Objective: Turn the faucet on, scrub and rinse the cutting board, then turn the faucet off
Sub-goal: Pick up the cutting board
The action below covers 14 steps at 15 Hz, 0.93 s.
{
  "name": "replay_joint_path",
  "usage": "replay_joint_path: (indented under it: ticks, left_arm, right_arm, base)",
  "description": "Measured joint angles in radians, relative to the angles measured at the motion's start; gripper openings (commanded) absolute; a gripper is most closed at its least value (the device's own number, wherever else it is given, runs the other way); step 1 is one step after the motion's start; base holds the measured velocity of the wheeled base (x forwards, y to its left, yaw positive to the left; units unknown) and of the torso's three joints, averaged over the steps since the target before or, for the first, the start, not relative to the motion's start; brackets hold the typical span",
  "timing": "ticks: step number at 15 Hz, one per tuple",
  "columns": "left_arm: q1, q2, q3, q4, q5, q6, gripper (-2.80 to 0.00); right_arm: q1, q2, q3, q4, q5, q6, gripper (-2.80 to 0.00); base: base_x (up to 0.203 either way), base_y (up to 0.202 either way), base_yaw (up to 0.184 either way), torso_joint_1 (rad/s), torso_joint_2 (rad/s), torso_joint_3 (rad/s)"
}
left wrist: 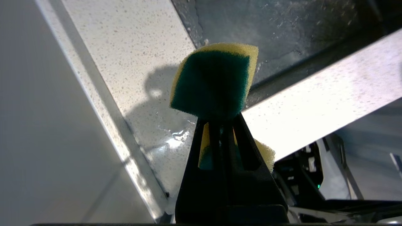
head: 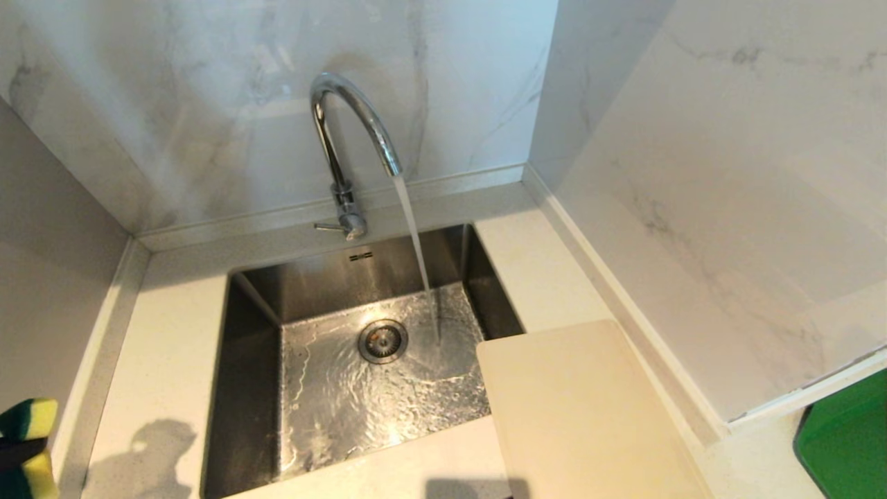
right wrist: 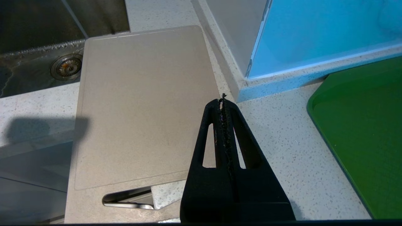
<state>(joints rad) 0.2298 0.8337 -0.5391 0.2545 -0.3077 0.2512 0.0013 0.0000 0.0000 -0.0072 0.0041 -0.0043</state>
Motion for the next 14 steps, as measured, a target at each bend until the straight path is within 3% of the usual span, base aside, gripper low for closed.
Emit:
replay_joint_path:
  ticks: [6,9,12,14]
  left_arm:
    - [0.001,-0.377,0.033,0.164,0.023,-0.168,-2.8]
    - [-0.001,-0.501,0.124,0.188,-0.002,-0.17,-2.8]
    - [-0.005,-0.539,0.183,0.187,-0.133,-0.167,-2.8]
    - [-0.03,-0.542,0.209,0.167,-0.142,-0.171,-2.8]
  right_arm:
    - [0.0,0.0,0.0,0.0,0.0,0.0,-2.8]
    - [0.0,0.0,0.0,0.0,0.0,0.0,-2.8]
    - [0.0,0.0,0.0,0.0,0.0,0.0,-2.8]
    - [0.0,0.0,0.0,-0.001,0.0,-0.003,-2.8]
  base:
    - [0.0,0.0,0.0,0.0,0.0,0.0]
    - [0.0,0.0,0.0,0.0,0.0,0.0]
    - [0.0,0.0,0.0,0.0,0.0,0.0]
    - [0.0,0.0,0.0,0.0,0.0,0.0]
